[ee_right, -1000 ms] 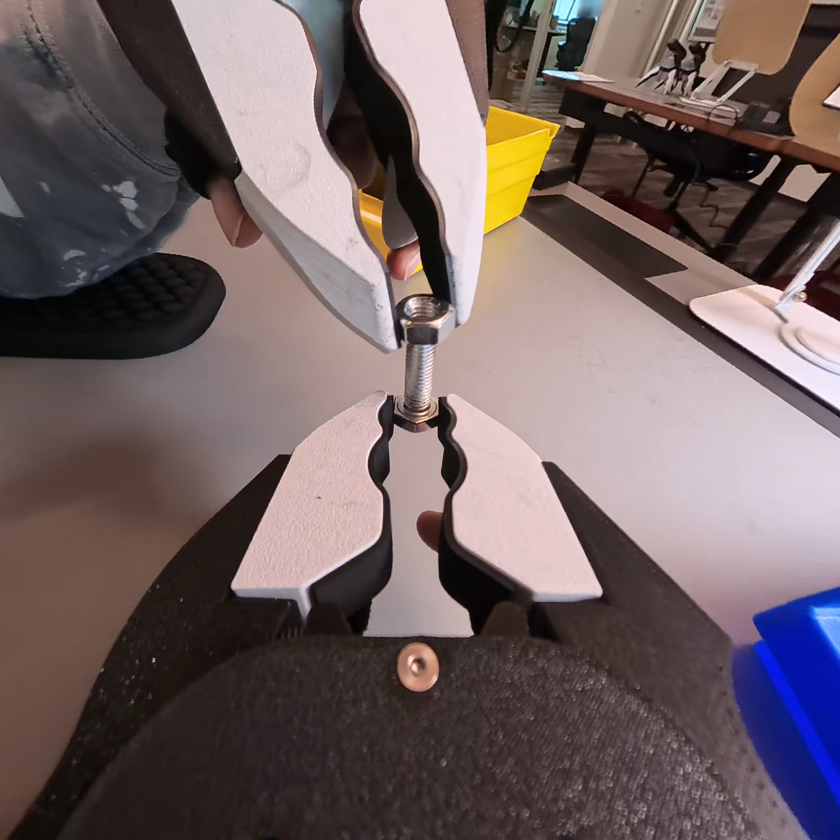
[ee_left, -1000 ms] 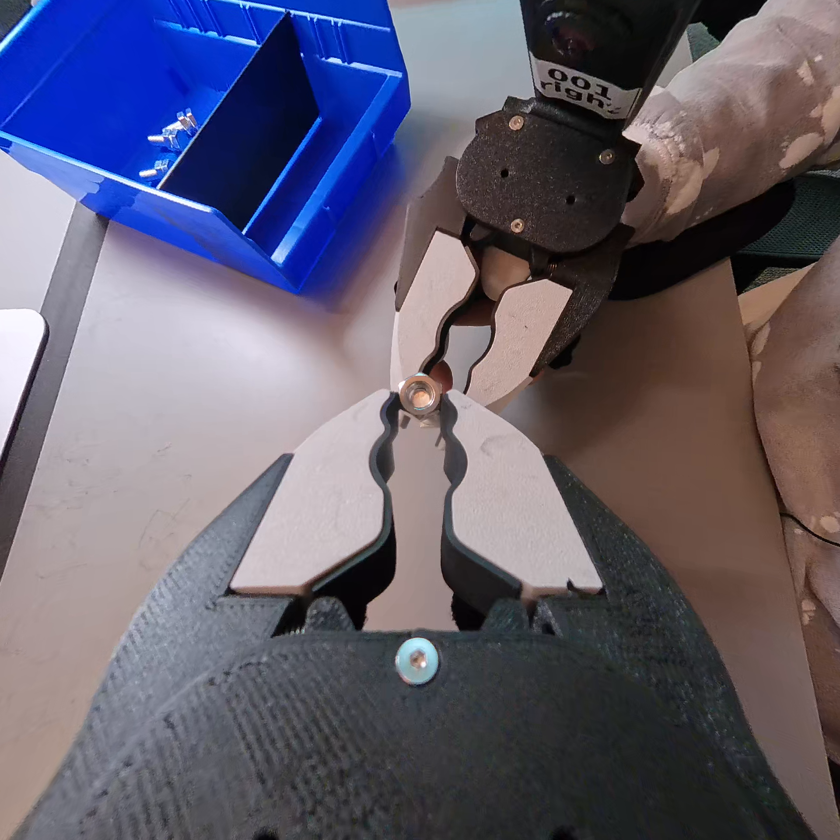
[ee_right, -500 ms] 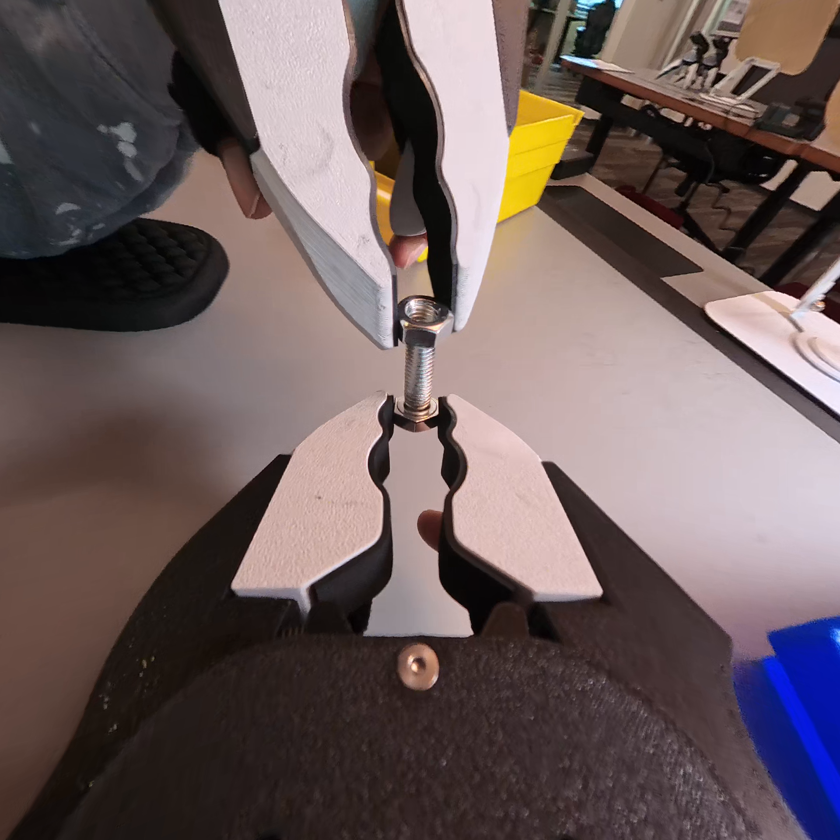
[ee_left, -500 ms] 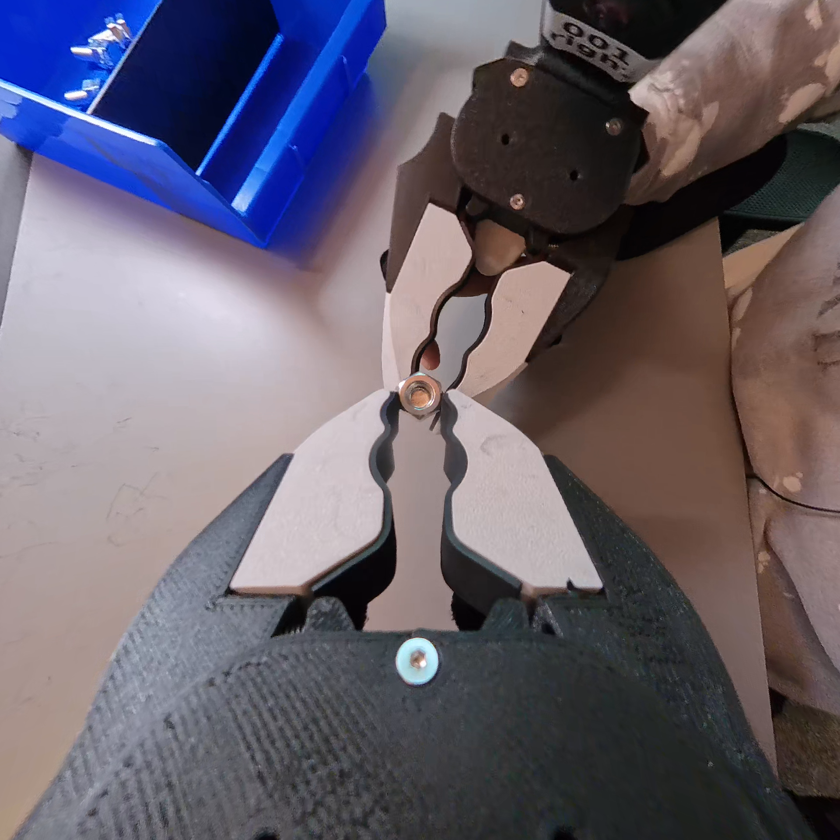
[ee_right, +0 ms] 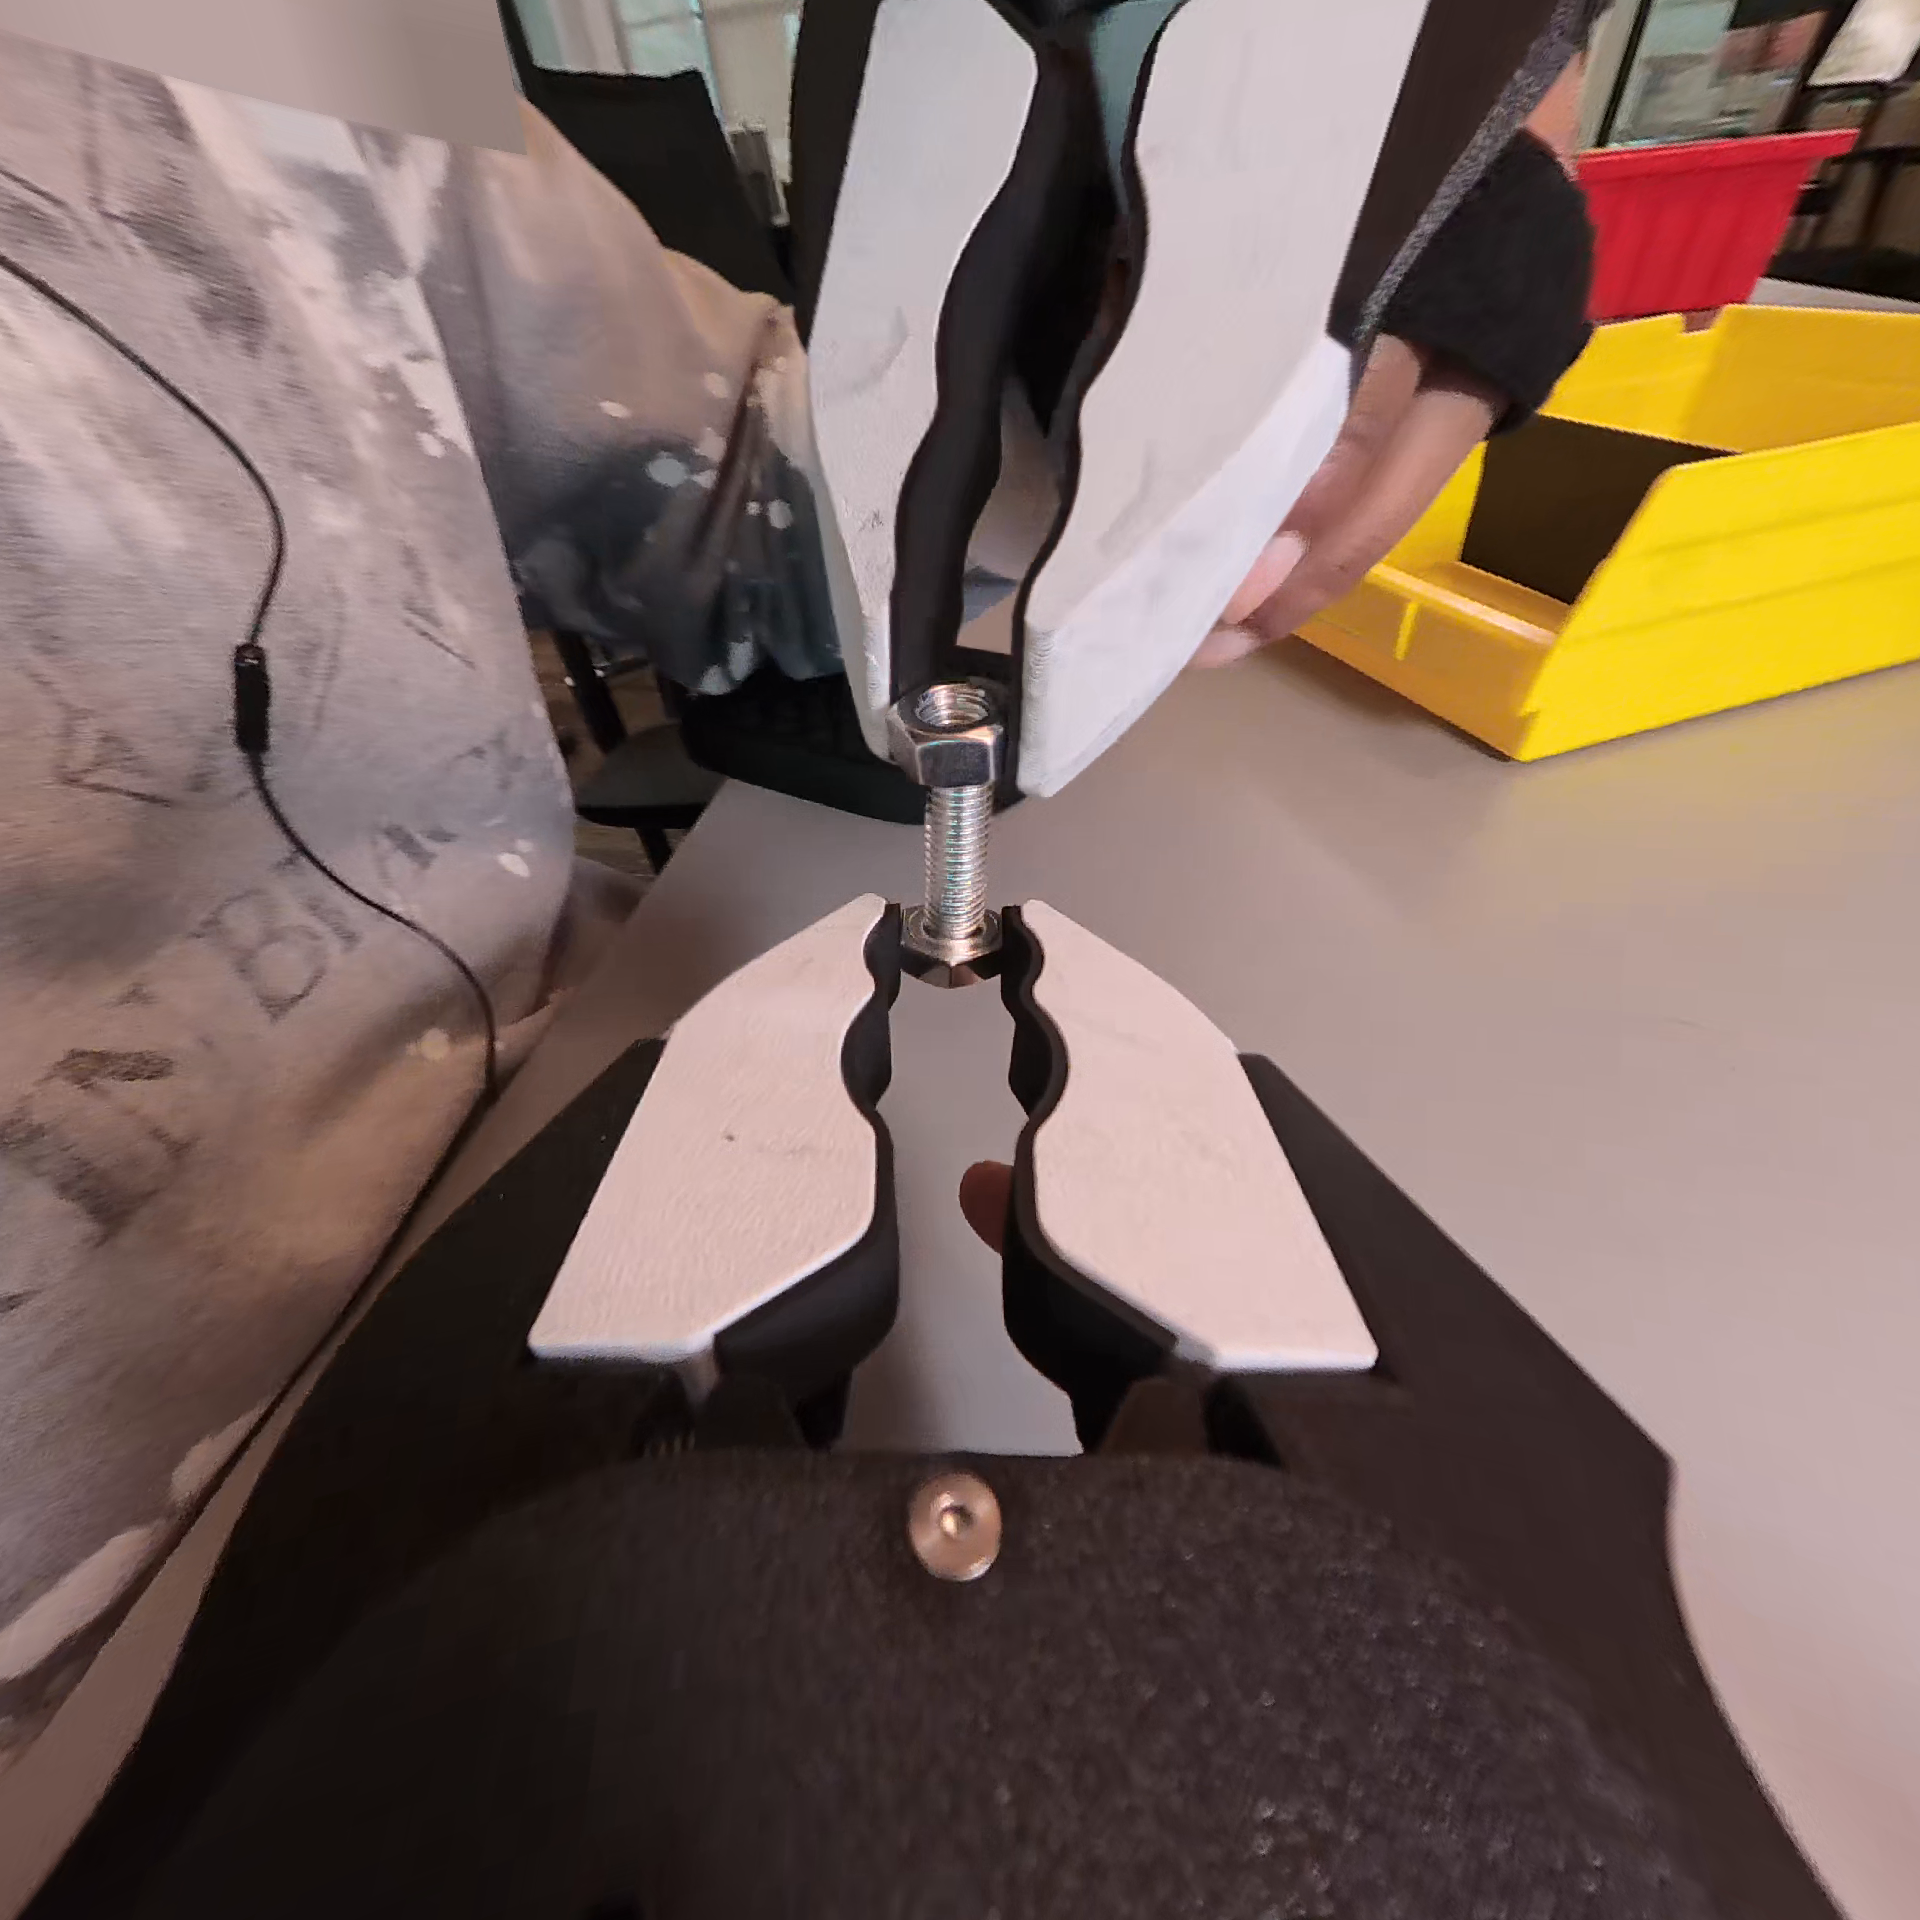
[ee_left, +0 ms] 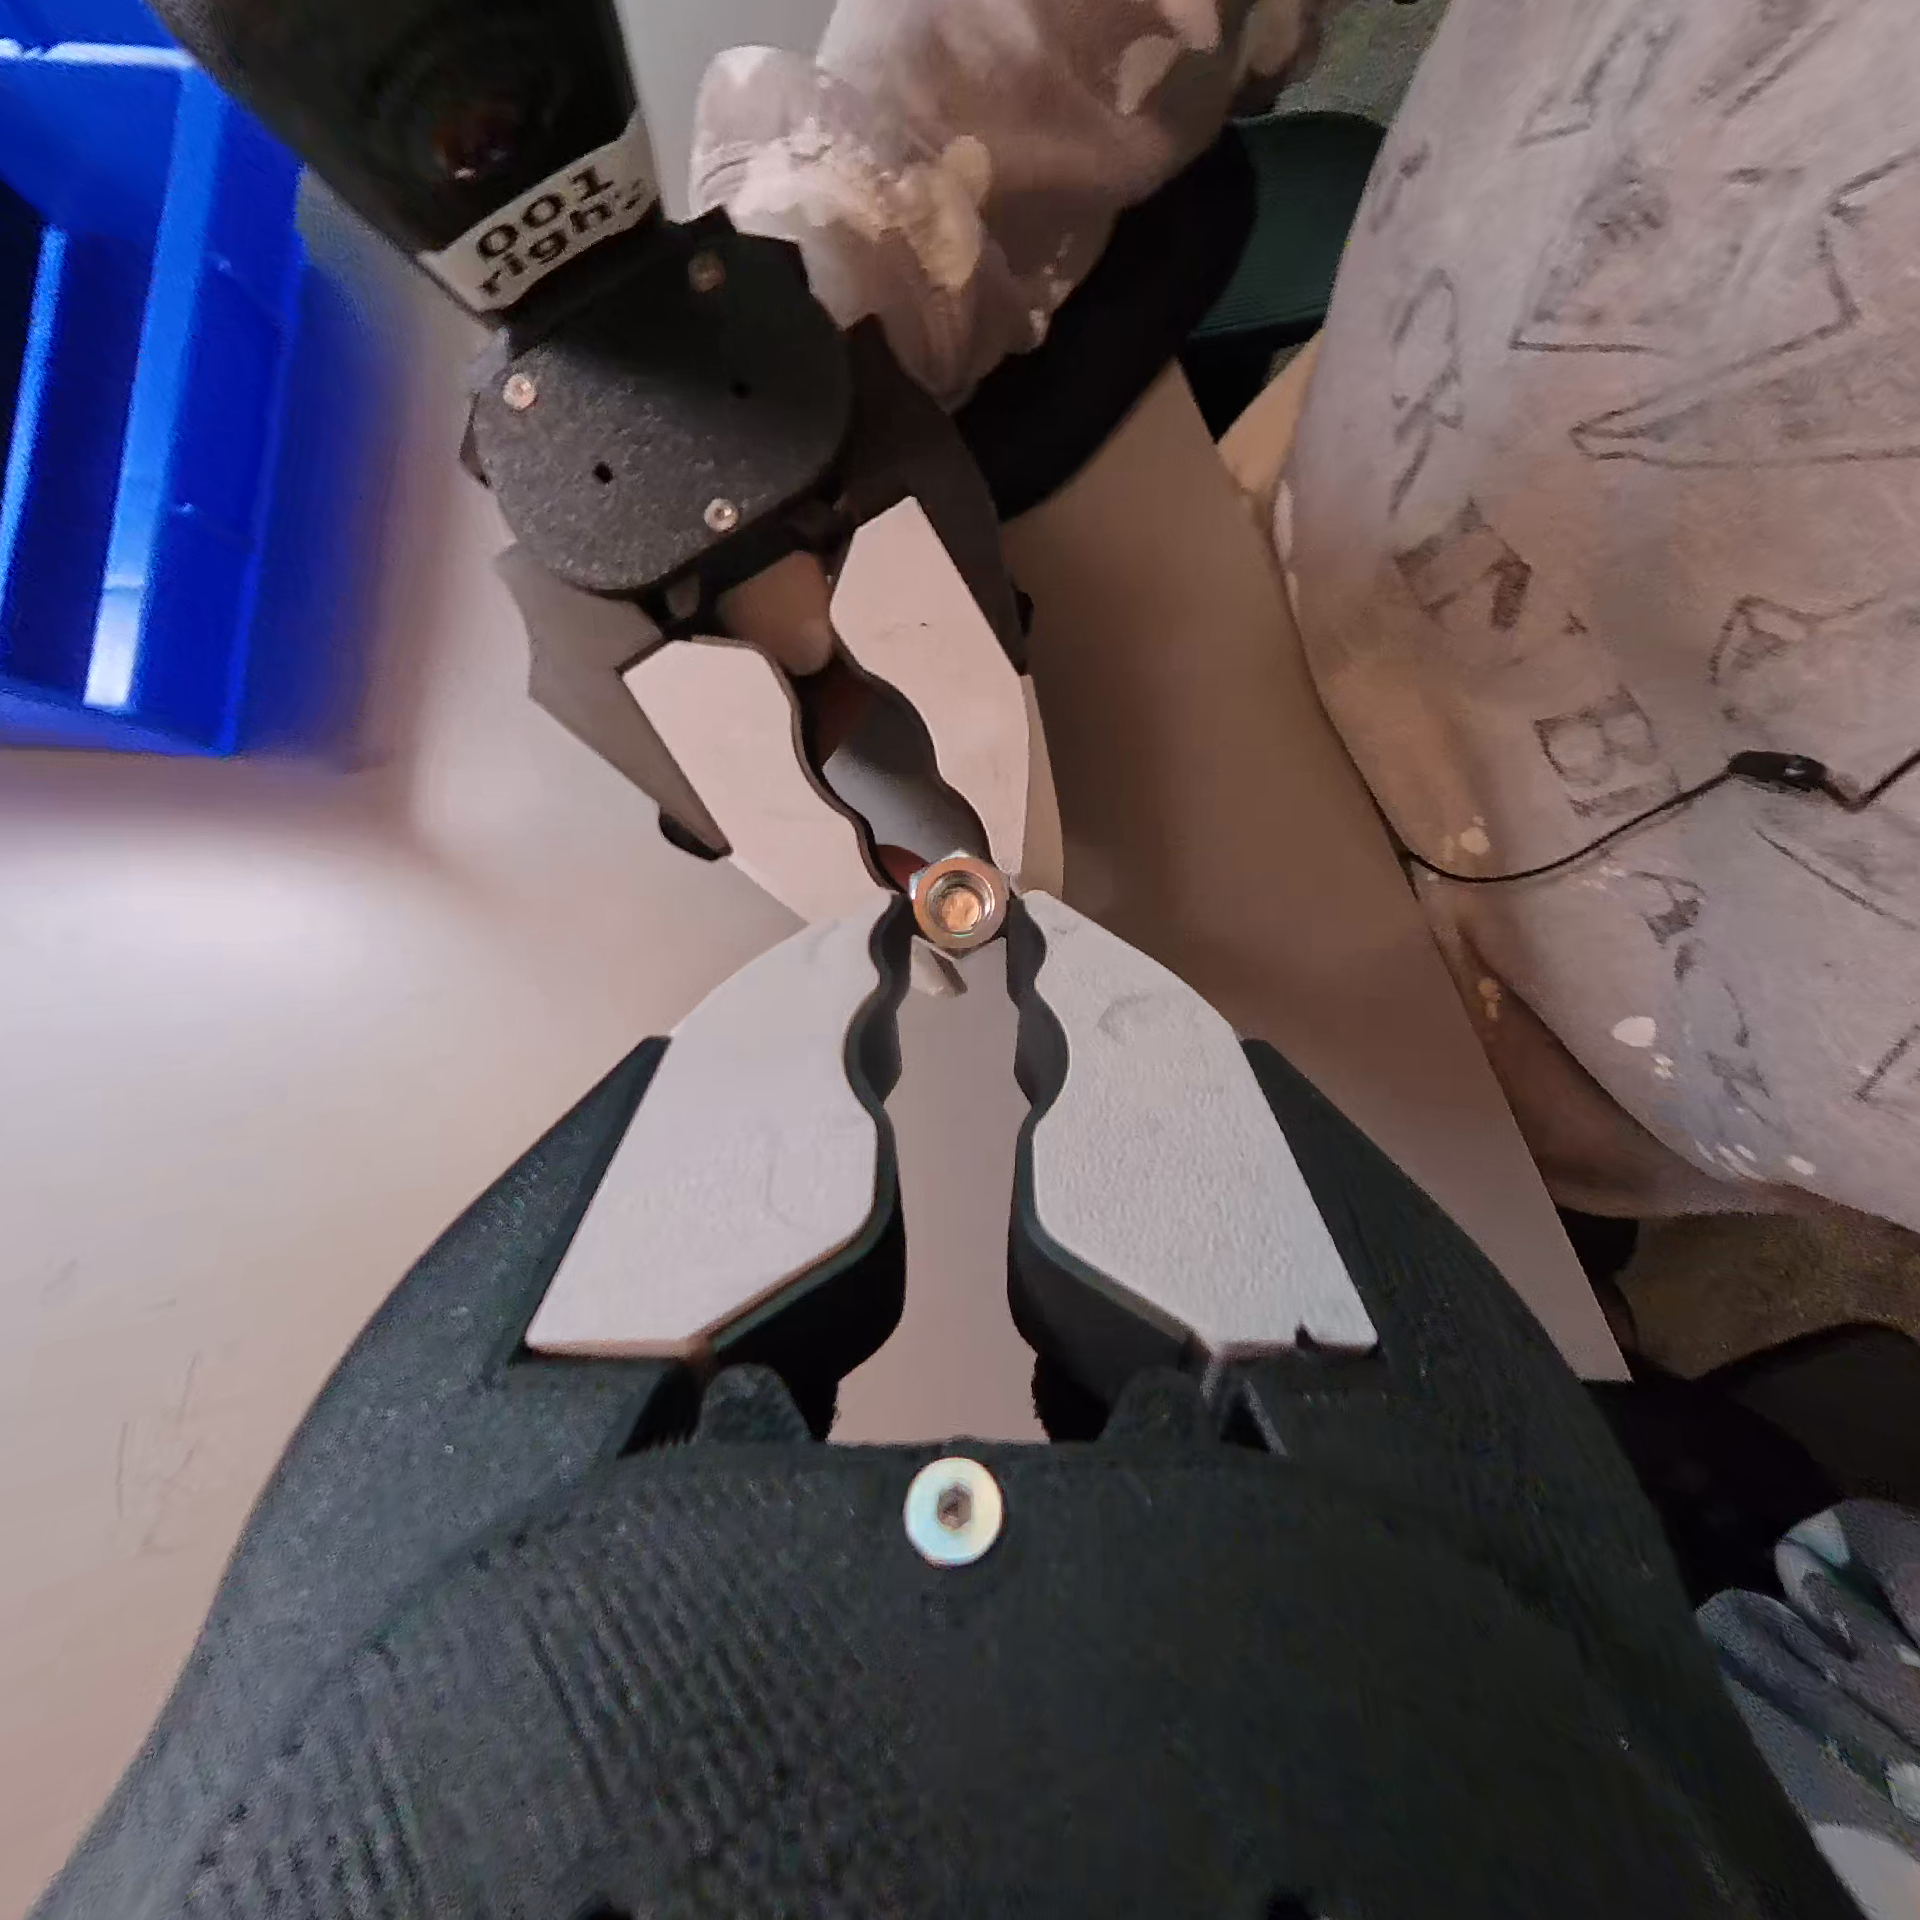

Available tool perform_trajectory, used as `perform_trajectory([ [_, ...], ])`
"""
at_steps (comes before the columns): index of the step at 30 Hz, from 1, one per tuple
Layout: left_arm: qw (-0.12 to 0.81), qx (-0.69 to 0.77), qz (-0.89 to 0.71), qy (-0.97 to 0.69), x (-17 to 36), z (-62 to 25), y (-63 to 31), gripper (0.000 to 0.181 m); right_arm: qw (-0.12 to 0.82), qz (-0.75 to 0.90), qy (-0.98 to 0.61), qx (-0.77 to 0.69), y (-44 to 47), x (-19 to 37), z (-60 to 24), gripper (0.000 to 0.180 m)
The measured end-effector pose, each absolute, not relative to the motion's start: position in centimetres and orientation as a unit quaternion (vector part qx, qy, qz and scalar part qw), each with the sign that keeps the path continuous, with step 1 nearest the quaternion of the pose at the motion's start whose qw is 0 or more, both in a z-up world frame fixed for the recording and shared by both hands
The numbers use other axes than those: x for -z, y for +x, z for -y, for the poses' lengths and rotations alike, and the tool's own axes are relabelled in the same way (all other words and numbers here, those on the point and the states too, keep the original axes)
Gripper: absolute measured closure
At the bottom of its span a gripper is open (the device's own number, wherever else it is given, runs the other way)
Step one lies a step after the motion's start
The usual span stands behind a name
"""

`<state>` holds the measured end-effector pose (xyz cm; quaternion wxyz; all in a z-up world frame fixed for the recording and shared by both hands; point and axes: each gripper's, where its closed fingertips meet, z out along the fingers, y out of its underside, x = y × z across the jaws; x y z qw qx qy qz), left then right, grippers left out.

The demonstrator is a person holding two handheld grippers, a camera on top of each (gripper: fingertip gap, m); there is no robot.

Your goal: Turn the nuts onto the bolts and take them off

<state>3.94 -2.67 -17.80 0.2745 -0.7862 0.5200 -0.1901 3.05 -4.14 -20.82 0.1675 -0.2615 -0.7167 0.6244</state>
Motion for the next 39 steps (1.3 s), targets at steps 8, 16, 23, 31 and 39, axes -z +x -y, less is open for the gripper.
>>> perform_trajectory([
  [8, 0.247, 0.247, -0.571, -0.743, 17.3, 3.9, 4.9, 0.162, 0.161, 0.720, -0.229, -0.635, 4.0, 20.3, 5.1, 0.161],
  [16, 0.248, 0.234, -0.590, -0.732, 17.1, 4.1, 5.0, 0.162, 0.162, 0.718, -0.228, -0.638, 4.1, 20.0, 5.3, 0.161],
  [23, 0.291, 0.225, -0.570, -0.735, 16.1, 3.7, 4.7, 0.162, 0.174, 0.716, -0.235, -0.634, 3.9, 19.9, 5.0, 0.161],
  [31, 0.343, 0.238, -0.521, -0.744, 16.9, 3.5, 4.1, 0.163, 0.171, 0.719, -0.250, -0.626, 3.6, 20.3, 4.8, 0.161],
  [39, 0.358, 0.244, -0.497, -0.752, 17.9, 3.1, 3.6, 0.167, 0.166, 0.733, -0.273, -0.601, 3.1, 21.5, 4.5, 0.161],
])
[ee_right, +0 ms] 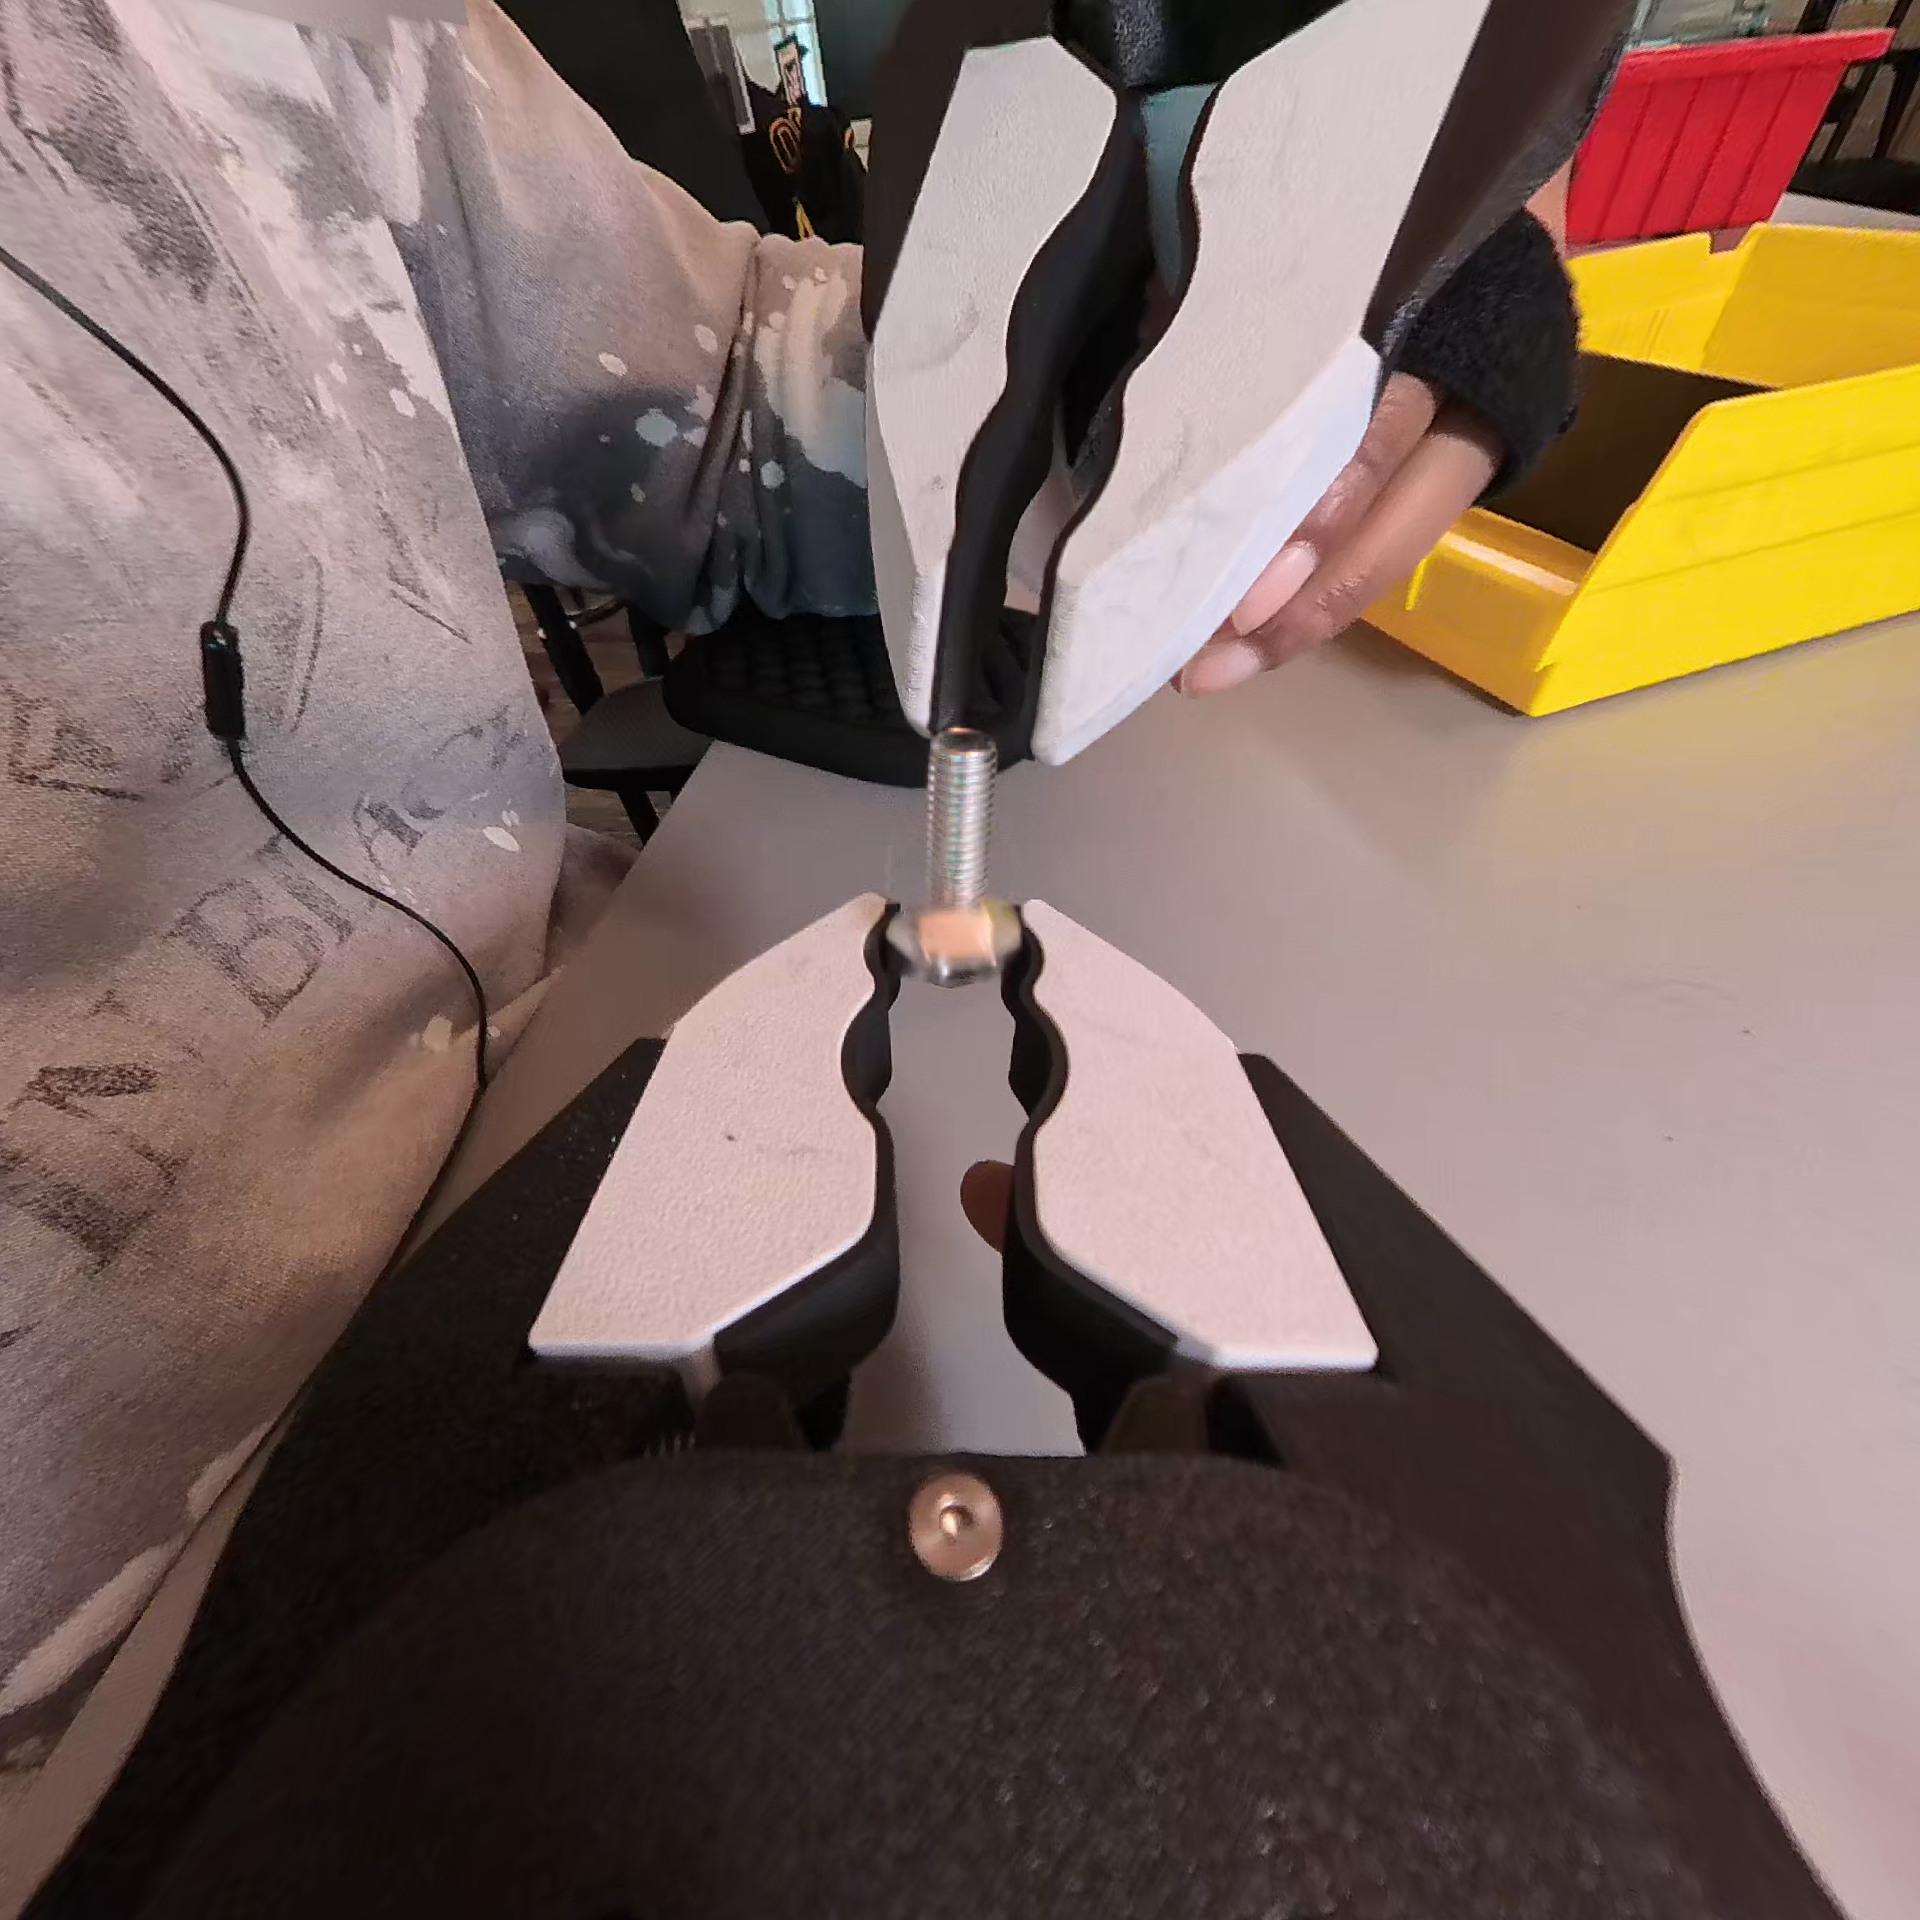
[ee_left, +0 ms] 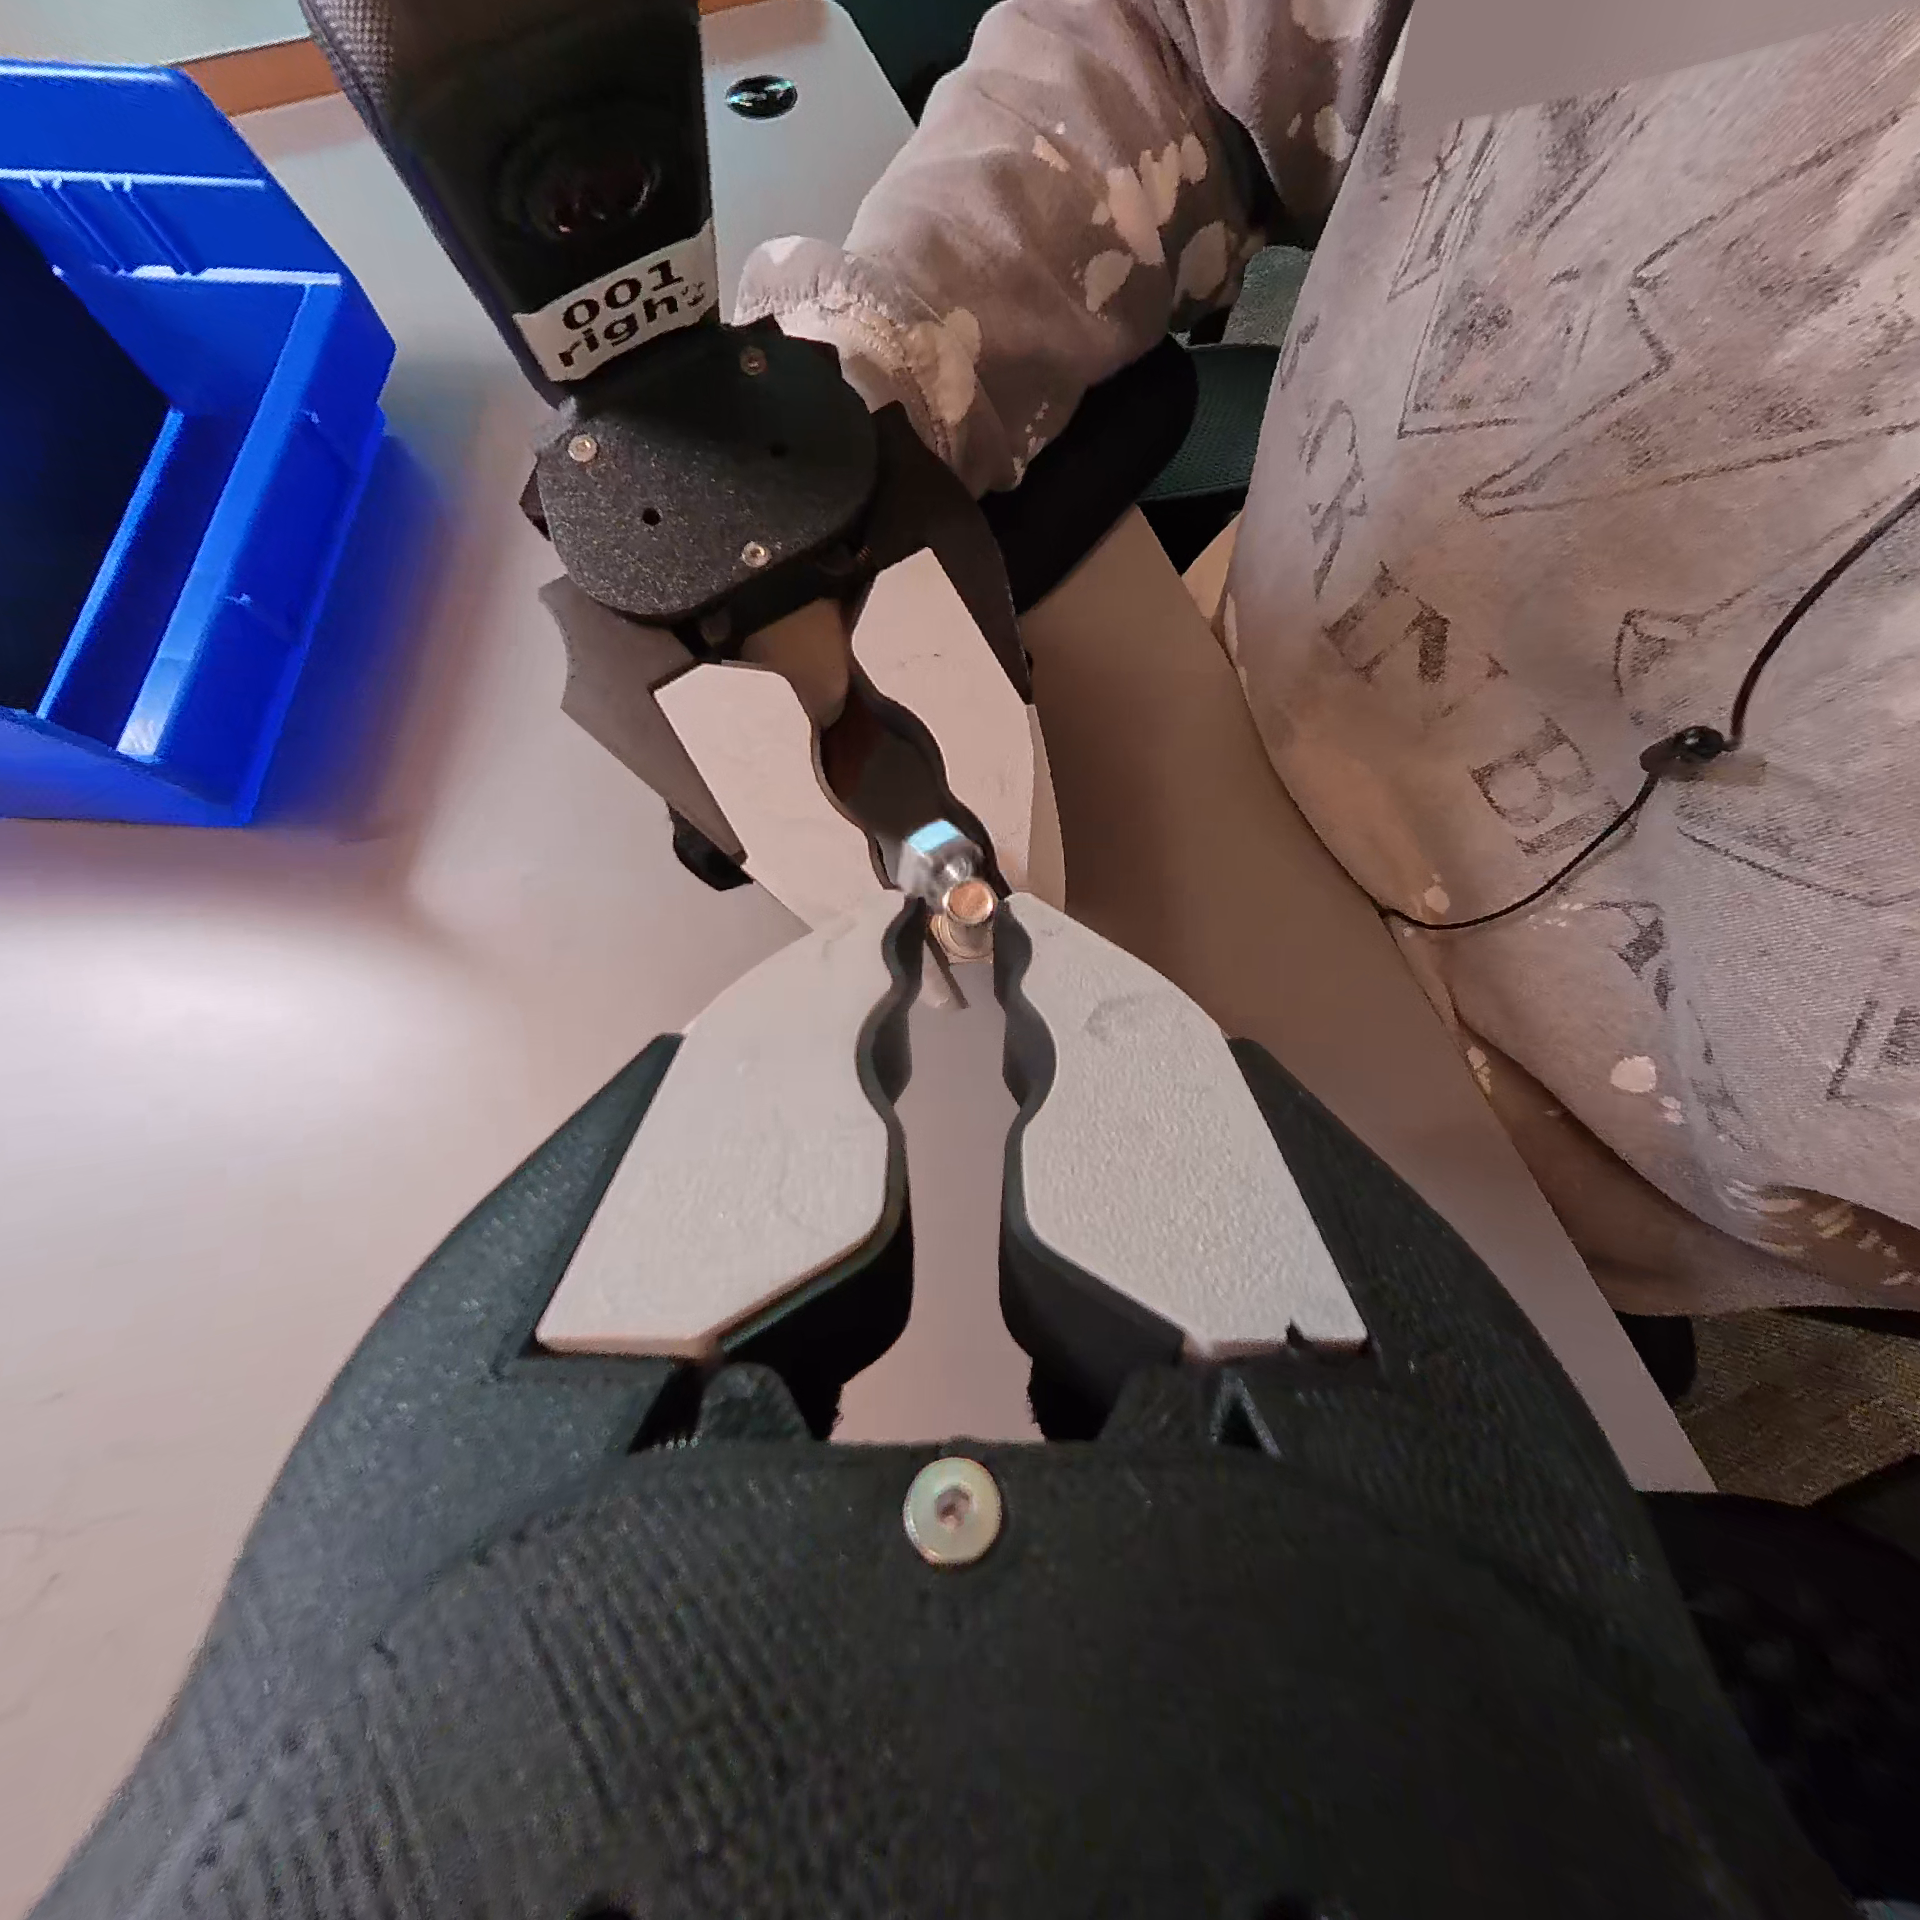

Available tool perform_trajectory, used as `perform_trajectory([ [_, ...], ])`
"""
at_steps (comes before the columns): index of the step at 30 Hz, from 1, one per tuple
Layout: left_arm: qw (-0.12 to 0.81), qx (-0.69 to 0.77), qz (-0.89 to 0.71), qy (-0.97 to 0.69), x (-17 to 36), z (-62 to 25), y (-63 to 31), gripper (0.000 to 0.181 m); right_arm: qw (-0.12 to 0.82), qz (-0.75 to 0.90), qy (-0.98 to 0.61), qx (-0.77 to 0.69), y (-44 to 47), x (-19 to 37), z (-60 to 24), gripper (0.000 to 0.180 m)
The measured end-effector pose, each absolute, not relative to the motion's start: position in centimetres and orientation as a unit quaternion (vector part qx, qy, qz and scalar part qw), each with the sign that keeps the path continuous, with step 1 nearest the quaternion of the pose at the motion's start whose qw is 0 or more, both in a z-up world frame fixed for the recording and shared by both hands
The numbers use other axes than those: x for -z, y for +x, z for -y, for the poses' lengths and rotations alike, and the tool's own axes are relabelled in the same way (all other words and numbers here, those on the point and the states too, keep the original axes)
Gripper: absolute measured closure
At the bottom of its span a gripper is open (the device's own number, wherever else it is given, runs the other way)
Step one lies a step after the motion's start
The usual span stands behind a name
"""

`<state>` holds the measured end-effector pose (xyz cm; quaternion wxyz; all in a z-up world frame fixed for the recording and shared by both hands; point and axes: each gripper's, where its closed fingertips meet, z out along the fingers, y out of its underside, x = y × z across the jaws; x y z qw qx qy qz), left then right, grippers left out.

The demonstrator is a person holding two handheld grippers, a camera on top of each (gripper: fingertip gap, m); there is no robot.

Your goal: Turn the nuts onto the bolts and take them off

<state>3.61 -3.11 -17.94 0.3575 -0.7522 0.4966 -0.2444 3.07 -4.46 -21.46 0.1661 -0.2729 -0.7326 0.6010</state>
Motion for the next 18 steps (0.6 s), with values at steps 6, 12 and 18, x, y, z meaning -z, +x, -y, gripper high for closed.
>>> perform_trajectory([
  [6, 0.373, 0.248, -0.459, -0.767, 19.1, 2.2, 2.6, 0.164, 0.158, 0.737, -0.310, -0.580, 2.4, 22.5, 3.6, 0.161],
  [12, 0.429, 0.242, -0.376, -0.785, 19.9, 0.4, 0.4, 0.164, 0.180, 0.727, -0.341, -0.568, 1.5, 22.8, 2.3, 0.161],
  [18, 0.500, 0.261, -0.266, -0.782, 20.3, -0.4, -2.0, 0.164, 0.186, 0.707, -0.364, -0.577, 1.5, 22.5, 1.0, 0.162],
])
